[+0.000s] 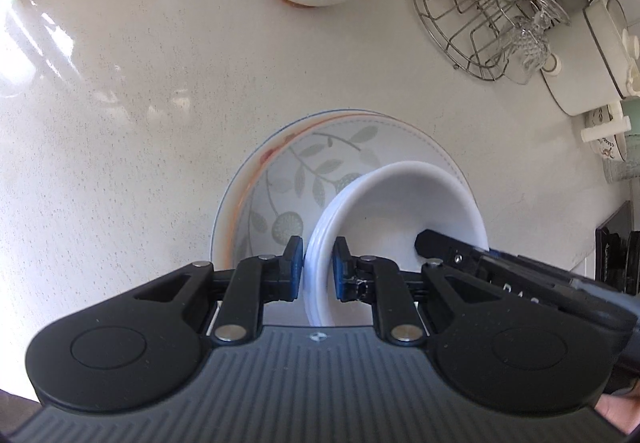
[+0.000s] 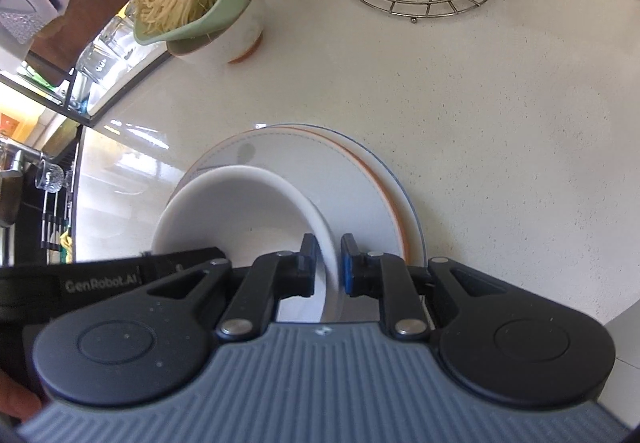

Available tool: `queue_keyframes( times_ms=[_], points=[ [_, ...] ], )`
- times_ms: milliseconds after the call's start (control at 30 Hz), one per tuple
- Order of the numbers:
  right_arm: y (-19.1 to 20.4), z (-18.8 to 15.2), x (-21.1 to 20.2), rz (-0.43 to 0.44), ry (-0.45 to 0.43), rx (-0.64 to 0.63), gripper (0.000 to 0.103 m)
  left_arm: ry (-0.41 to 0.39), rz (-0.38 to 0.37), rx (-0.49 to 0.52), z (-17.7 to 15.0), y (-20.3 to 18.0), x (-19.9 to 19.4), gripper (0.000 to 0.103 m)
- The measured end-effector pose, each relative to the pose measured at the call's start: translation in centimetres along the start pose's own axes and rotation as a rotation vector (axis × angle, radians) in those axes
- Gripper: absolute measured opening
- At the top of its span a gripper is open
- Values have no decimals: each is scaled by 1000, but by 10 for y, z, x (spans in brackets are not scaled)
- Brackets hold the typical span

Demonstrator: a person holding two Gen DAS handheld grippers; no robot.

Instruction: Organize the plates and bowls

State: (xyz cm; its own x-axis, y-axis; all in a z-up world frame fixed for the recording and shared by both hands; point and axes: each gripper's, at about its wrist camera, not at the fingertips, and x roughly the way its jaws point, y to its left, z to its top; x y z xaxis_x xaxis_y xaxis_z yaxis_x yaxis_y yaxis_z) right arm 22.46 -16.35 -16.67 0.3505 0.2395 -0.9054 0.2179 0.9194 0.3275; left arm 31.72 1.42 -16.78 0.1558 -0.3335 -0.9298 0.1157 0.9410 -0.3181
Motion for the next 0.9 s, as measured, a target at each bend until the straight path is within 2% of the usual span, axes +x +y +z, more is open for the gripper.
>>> queue_keyframes(
  times_ms=[133, 167, 200, 267, 367, 467, 633, 900],
  points=[
    [0, -1, -1, -1, -13, 18, 17, -6, -15, 4, -1, 2, -3, 17],
    [-1, -1, -2, 1, -20, 23, 17, -11, -15, 12, -1, 2, -4, 23],
    [0, -2, -3, 9, -25, 22, 17, -14, -21, 17, -1, 2, -7, 37],
    [0, -2, -5, 13, -37, 22, 17, -25, -29, 23, 0, 1, -12, 51],
    [2, -3, -12, 12, -60, 18, 19, -54, -29, 58, -1, -3, -23, 52],
    [1, -7, -26, -3, -105, 4, 36, -95, -40, 82, -2, -7, -38, 53],
    [-3, -11, -47, -9, -152, 24, 37, -168, -21, 141, -5, -19, -66, 53],
    [-2, -23, -102, 36, -293, -56, 37, -335, 26, 201, -31, -47, -125, 54]
  ],
)
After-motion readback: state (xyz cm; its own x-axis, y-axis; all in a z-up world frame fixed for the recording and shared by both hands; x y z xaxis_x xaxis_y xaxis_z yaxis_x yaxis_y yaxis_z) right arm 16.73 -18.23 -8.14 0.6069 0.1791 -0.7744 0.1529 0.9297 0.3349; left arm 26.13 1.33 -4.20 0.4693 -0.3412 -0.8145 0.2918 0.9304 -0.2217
